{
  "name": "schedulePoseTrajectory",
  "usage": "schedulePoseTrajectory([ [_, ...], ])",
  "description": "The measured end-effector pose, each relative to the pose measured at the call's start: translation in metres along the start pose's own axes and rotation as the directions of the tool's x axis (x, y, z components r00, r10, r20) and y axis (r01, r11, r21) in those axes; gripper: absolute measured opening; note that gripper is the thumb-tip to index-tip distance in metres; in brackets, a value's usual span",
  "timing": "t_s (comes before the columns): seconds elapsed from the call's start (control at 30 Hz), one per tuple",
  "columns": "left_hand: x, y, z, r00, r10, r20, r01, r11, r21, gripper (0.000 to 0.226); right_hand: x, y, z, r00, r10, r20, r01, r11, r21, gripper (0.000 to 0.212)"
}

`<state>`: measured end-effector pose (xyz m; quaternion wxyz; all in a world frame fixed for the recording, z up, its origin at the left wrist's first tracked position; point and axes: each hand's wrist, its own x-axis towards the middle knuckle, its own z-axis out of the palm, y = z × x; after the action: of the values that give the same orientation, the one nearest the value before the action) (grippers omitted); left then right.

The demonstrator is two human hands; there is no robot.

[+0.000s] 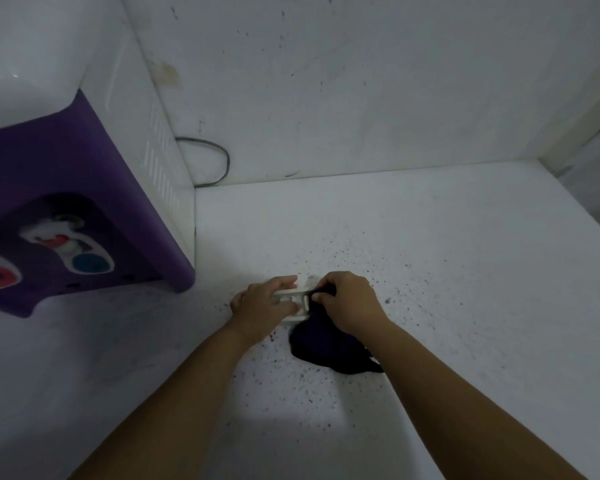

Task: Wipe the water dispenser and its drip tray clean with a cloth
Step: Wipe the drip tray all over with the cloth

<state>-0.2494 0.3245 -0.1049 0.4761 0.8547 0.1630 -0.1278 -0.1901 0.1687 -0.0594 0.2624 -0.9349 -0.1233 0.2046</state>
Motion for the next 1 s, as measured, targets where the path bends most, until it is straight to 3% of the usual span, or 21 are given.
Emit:
schedulePoseTrajectory([
  [0.07,0.000,0.000,-0.006,0.999,-0.018,0.036,0.021,0.995,-0.097,0.062,0.002,-0.003,0.007,1.000,-0.009,-0.018,0.009,1.000,-0.018,0.015],
  [0.2,-0.005,0.001,-0.007,0.998,0.032,0.059,-0.032,0.999,-0.005,0.063,0.005,-0.008,0.014,0.997,-0.044,-0.059,0.039,0.996,-0.081,0.017],
  [0.37,-0.006,-0.007,-0.002,0.999,0.052,0.016,-0.053,0.998,0.037,0.062,-0.006,0.001,0.019,0.990,-0.139,-0.009,0.131,0.948,-0.289,0.020],
  [0.47,-0.007,-0.004,-0.002,0.998,0.061,0.018,-0.062,0.997,0.046,0.059,-0.002,0.002,0.017,0.990,-0.141,-0.029,0.130,0.960,-0.248,0.017],
  [0.6,-0.006,-0.007,-0.001,0.998,0.067,0.009,-0.067,0.996,0.057,0.060,-0.003,0.001,0.018,0.985,-0.063,-0.160,0.058,0.998,-0.038,0.009],
  [0.8,-0.006,-0.014,0.006,0.997,0.074,-0.036,-0.072,0.996,0.058,0.063,-0.022,0.005,0.020,0.967,-0.235,-0.100,0.184,0.912,-0.367,0.026],
  [1.0,-0.005,-0.016,0.007,0.994,0.096,-0.043,-0.094,0.995,0.042,0.059,-0.008,-0.002,0.020,0.974,-0.186,-0.127,0.144,0.947,-0.286,0.018],
])
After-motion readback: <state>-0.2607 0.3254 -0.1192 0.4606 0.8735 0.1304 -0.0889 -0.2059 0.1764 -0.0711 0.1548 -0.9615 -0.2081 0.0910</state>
